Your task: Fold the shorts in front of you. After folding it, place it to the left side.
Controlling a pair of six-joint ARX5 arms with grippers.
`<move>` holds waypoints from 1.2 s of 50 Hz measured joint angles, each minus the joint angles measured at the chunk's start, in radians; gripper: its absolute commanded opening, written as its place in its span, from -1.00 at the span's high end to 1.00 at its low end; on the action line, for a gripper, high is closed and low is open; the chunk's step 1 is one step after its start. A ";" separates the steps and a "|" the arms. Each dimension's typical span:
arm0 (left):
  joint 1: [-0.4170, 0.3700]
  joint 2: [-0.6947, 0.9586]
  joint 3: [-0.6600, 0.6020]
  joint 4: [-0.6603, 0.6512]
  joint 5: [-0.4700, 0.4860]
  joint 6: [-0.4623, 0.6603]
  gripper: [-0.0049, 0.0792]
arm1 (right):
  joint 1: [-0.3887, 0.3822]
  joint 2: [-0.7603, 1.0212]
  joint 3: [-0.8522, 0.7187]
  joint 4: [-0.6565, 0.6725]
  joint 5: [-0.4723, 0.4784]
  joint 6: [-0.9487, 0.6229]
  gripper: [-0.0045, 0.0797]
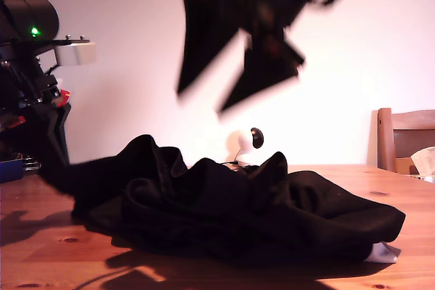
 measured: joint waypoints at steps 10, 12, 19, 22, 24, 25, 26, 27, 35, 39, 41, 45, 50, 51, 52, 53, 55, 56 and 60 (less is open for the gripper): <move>-0.047 -0.068 -0.001 -0.122 0.000 -0.094 0.93 | 0.043 -0.021 0.000 0.001 0.006 -0.065 -0.32; -0.056 -0.089 -0.001 -0.141 0.000 -0.126 0.93 | 0.048 -0.022 0.000 0.000 0.012 -0.073 -0.32; -0.070 -0.143 -0.001 -0.182 0.000 -0.164 0.93 | 0.063 -0.022 0.000 -0.033 0.099 -0.153 -0.32; -0.071 -0.155 -0.001 -0.197 0.000 -0.177 0.93 | 0.065 -0.022 0.000 -0.045 0.152 -0.180 -0.32; -0.071 -0.161 -0.001 -0.206 0.000 -0.179 0.93 | 0.065 -0.022 0.000 -0.051 0.177 -0.196 -0.32; -0.071 -0.164 -0.001 -0.211 0.000 -0.180 0.93 | 0.065 -0.022 0.000 -0.052 0.186 -0.200 -0.32; -0.071 -0.166 -0.001 -0.216 0.000 -0.180 0.93 | 0.065 -0.022 0.000 -0.053 0.189 -0.201 -0.32; -0.071 -0.168 -0.001 -0.220 0.000 -0.180 0.93 | 0.064 -0.022 0.000 -0.056 0.191 -0.201 -0.32; -0.071 -0.181 -0.001 -0.233 0.001 -0.184 0.93 | 0.064 -0.022 0.009 -0.118 0.194 -0.203 -0.32; -0.071 -0.181 -0.001 -0.235 0.001 -0.193 0.93 | 0.064 -0.022 0.039 -0.153 0.195 -0.203 -0.32; -0.071 -0.181 -0.001 -0.236 0.001 -0.201 0.93 | 0.064 -0.022 0.064 -0.165 0.195 -0.203 -0.32; -0.071 -0.181 -0.001 -0.238 0.004 -0.205 0.93 | 0.065 -0.022 0.124 -0.179 0.200 -0.203 -0.32; -0.071 -0.181 -0.001 -0.238 0.008 -0.206 0.93 | 0.064 -0.023 0.179 -0.195 0.217 -0.203 -0.32; -0.071 -0.181 -0.001 -0.238 0.008 -0.206 0.93 | 0.064 -0.023 0.183 -0.201 0.220 -0.203 -0.32; -0.071 -0.181 -0.001 -0.238 0.008 -0.206 0.93 | 0.064 -0.023 0.185 -0.210 0.225 -0.203 -0.32; -0.071 -0.181 -0.001 -0.238 0.009 -0.206 0.93 | 0.064 -0.024 0.185 -0.222 0.228 -0.203 -0.32; -0.071 -0.181 -0.001 -0.238 0.011 -0.206 0.93 | 0.064 -0.023 0.183 -0.250 0.240 -0.200 -0.32; -0.071 -0.181 -0.001 -0.238 0.013 -0.206 0.93 | 0.064 -0.023 0.182 -0.262 0.243 -0.195 -0.32; -0.071 -0.181 -0.001 -0.237 0.016 -0.206 0.93 | 0.063 -0.014 0.179 -0.287 0.257 -0.177 -0.32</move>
